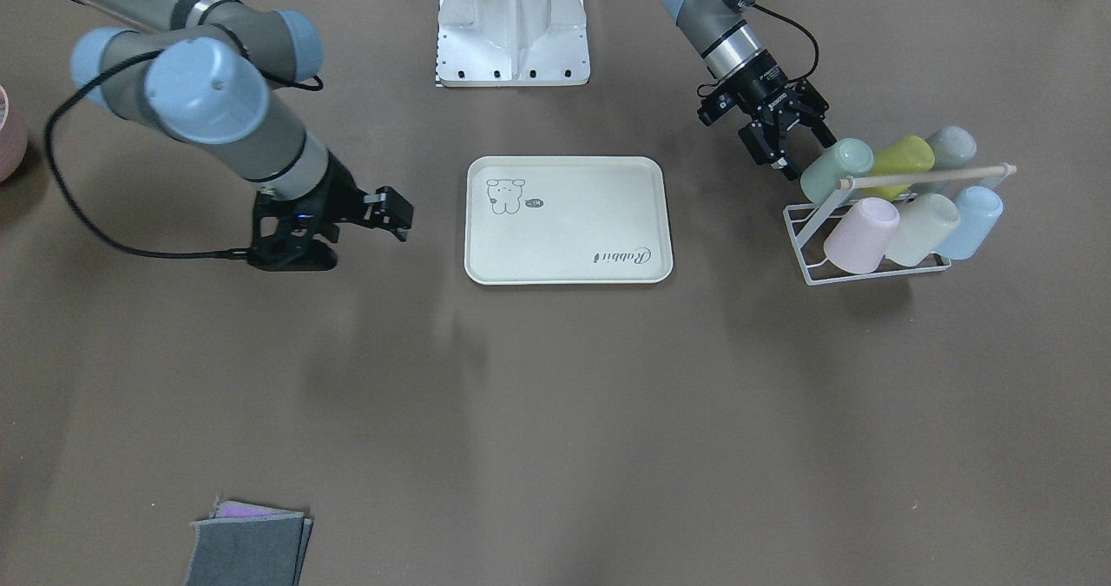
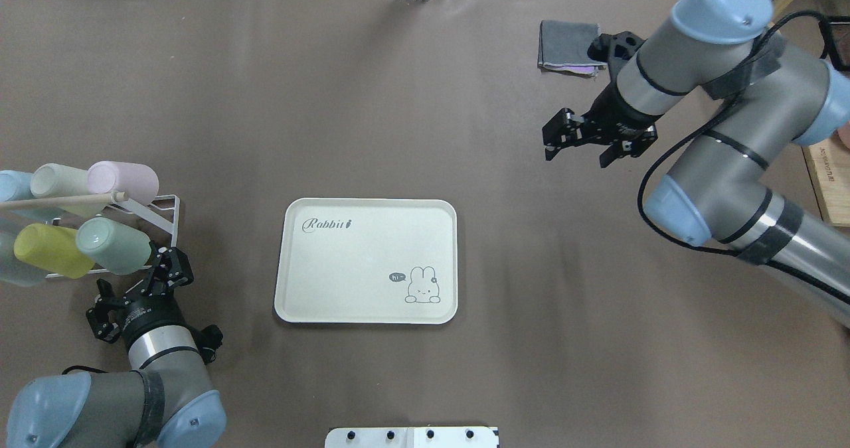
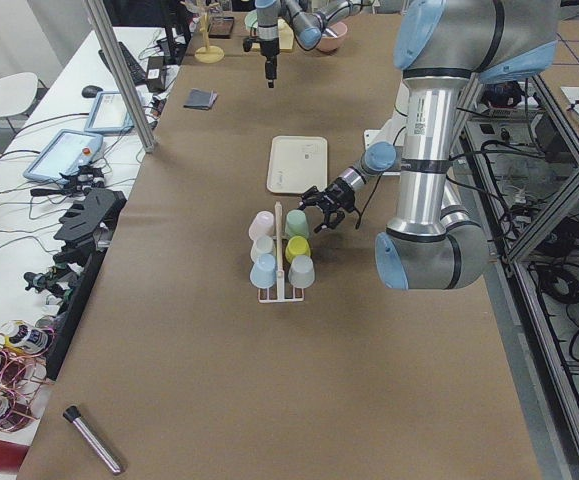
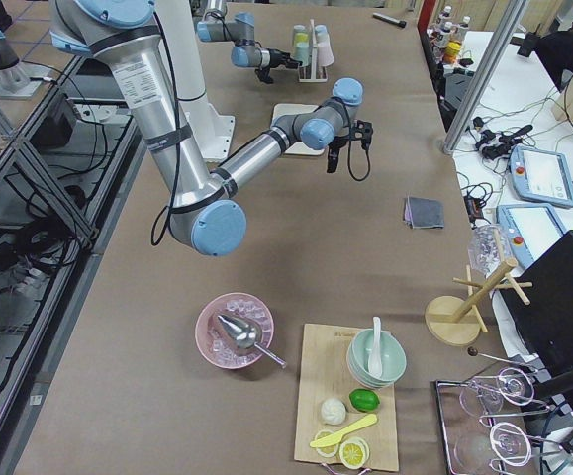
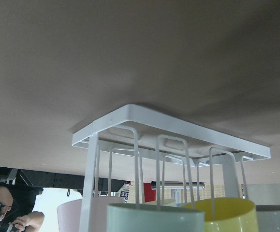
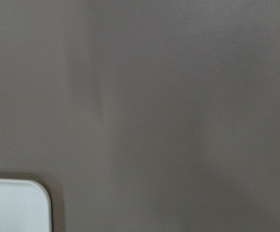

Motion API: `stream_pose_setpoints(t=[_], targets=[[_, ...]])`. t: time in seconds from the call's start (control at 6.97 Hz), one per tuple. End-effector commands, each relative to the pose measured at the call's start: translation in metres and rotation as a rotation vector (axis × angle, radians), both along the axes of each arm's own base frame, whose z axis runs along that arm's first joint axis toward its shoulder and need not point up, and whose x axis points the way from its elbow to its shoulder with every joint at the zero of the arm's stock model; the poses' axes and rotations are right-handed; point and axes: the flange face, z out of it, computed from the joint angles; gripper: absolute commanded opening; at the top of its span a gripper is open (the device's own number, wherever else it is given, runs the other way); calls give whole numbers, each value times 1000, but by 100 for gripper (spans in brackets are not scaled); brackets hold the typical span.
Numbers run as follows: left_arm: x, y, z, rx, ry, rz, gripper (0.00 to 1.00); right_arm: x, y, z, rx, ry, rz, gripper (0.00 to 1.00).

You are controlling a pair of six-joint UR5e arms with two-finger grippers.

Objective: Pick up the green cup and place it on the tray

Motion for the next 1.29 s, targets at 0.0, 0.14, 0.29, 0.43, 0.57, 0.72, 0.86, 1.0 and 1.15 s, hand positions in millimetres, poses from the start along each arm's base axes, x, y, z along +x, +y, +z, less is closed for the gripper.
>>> stream_pose_setpoints(t=[0.0, 0.14, 0.29, 0.43, 0.57, 0.72, 0.86, 1.0, 1.15], targets=[[1, -4, 8, 22, 4, -1, 97, 76, -34, 33, 93, 18, -40, 100], [-3, -5, 15, 26, 13, -3, 97, 104, -49, 49, 155, 56, -91, 100], [-6, -5, 21, 28, 11, -5, 97, 131, -60, 62, 200, 97, -140, 100], [-6, -10, 24, 39, 5, -10, 97, 172, -79, 94, 206, 133, -170, 100], [-2, -11, 31, 39, 5, -11, 97, 219, -96, 126, 237, 157, -186, 100], [0, -12, 34, 38, -1, -10, 97, 247, -91, 160, 250, 179, -217, 100], [1, -13, 35, 36, -12, 0, 97, 274, -73, 192, 225, 221, -211, 100], [1, -13, 34, 34, -17, 10, 97, 292, -49, 212, 201, 254, -195, 100], [3, -15, 31, 37, -16, 11, 97, 303, -30, 227, 180, 260, -186, 100]])
